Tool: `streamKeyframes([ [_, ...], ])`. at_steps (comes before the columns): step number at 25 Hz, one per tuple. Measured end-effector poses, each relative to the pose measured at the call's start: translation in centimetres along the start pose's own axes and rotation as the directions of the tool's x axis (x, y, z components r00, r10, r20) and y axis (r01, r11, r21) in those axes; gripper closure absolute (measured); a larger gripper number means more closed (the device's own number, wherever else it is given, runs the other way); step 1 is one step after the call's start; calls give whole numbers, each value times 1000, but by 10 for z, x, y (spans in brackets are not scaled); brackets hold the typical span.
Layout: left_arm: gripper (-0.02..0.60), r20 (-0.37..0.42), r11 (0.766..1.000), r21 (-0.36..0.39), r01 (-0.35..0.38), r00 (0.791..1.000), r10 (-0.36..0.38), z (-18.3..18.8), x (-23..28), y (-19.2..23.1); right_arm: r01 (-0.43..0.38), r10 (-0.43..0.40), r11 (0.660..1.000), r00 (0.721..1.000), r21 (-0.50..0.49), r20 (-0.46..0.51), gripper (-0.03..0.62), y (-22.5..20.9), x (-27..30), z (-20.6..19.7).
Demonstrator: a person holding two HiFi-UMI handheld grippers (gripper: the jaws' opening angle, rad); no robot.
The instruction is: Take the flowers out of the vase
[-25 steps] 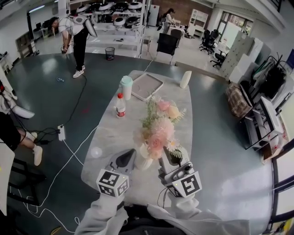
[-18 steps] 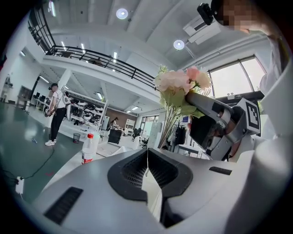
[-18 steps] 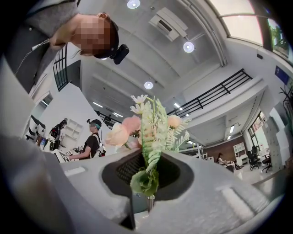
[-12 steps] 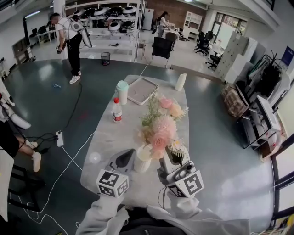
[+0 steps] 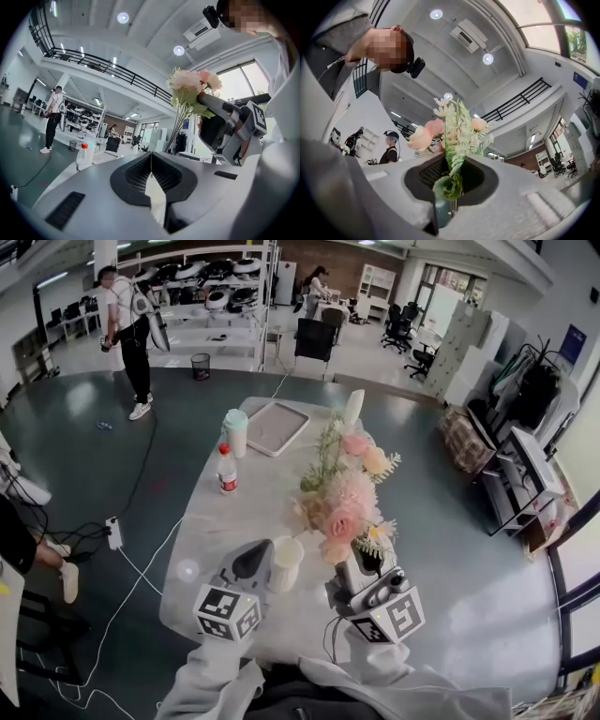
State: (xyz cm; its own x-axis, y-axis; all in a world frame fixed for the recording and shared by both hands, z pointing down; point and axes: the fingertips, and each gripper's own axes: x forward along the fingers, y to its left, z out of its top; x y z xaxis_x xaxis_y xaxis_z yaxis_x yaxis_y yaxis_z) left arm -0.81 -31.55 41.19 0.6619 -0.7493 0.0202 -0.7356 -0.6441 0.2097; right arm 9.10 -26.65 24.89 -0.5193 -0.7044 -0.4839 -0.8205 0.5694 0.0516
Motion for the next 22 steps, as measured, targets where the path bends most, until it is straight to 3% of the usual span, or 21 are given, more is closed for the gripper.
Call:
streamKeyframes([
  [12,578,-18,992,0,124,992,-124,-9,21,-39,167,-168,985,985,-44,-38,537,-37,-42,-2],
  [22,578,-91,964,-38,263,960,-266,-50,38,-99,311,-312,950,937,-35,-154,536,-62,-109,-33],
])
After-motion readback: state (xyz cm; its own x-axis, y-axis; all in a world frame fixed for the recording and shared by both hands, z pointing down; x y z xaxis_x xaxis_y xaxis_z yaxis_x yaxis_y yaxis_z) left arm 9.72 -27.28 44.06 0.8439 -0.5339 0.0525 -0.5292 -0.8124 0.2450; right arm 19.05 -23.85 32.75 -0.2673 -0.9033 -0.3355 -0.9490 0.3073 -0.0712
